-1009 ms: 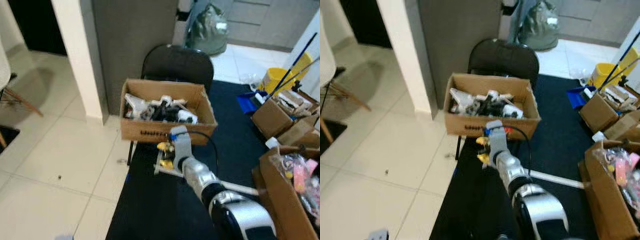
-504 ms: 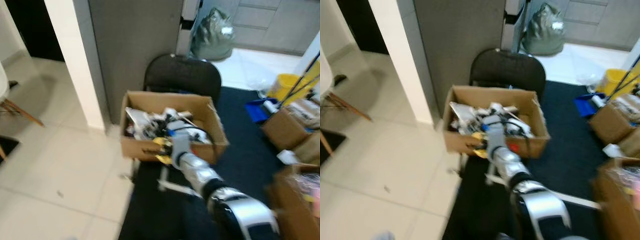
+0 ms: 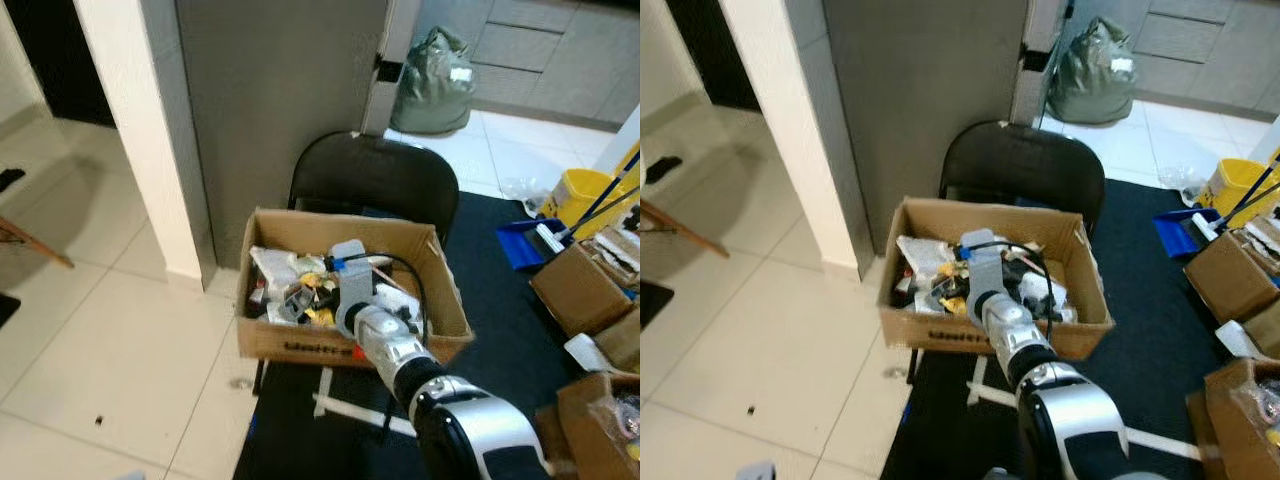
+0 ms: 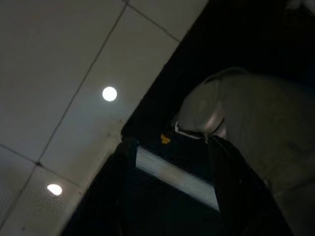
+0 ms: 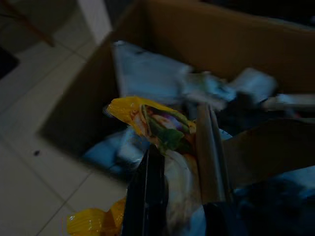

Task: Picking trash to rubbish bin

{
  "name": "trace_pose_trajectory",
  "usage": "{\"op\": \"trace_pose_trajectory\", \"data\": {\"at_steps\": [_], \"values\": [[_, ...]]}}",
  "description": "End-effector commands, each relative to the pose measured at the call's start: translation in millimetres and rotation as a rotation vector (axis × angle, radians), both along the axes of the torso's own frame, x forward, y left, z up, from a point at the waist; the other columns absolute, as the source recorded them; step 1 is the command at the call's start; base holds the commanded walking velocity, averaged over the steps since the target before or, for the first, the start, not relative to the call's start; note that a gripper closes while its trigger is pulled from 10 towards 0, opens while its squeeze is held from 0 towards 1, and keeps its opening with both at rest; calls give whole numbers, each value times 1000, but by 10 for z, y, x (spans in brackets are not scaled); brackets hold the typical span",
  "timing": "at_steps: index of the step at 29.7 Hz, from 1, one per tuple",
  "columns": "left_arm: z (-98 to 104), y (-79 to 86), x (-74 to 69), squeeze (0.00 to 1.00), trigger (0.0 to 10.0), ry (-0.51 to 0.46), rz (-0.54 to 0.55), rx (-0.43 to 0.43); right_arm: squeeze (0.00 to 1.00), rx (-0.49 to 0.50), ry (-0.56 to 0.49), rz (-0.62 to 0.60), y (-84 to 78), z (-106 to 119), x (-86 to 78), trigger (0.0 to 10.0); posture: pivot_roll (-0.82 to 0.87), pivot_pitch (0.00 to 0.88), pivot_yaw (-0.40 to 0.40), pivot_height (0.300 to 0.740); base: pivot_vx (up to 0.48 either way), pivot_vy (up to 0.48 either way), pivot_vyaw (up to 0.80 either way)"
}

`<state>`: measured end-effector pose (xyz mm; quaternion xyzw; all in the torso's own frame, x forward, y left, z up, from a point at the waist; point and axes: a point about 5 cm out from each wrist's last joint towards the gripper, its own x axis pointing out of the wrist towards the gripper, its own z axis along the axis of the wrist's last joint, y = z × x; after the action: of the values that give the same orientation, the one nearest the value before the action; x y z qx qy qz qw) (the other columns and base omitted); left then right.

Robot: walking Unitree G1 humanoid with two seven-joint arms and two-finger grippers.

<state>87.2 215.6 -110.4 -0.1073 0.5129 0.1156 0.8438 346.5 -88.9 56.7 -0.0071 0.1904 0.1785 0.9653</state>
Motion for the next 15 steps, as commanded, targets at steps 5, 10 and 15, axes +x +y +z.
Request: {"op": "trace_pose_trajectory", "data": {"at_steps": [5, 10, 15], "values": [[-20, -24, -64, 0, 10000, 26, -4, -3, 0, 16, -7, -5, 10, 16, 7, 10000, 142, 40, -34, 740, 332, 0, 0], [-23, 67, -114, 0, 10000, 81, 31, 91, 1000, -17, -22, 6, -5, 10, 3, 10000, 145, 39, -32, 740, 172, 0, 0], [-24, 70, -124, 0, 10000, 82, 30, 76, 1000, -5, -21, -17, -33, 6, 3, 10000, 144, 41, -28, 740, 0, 0, 0]]}}
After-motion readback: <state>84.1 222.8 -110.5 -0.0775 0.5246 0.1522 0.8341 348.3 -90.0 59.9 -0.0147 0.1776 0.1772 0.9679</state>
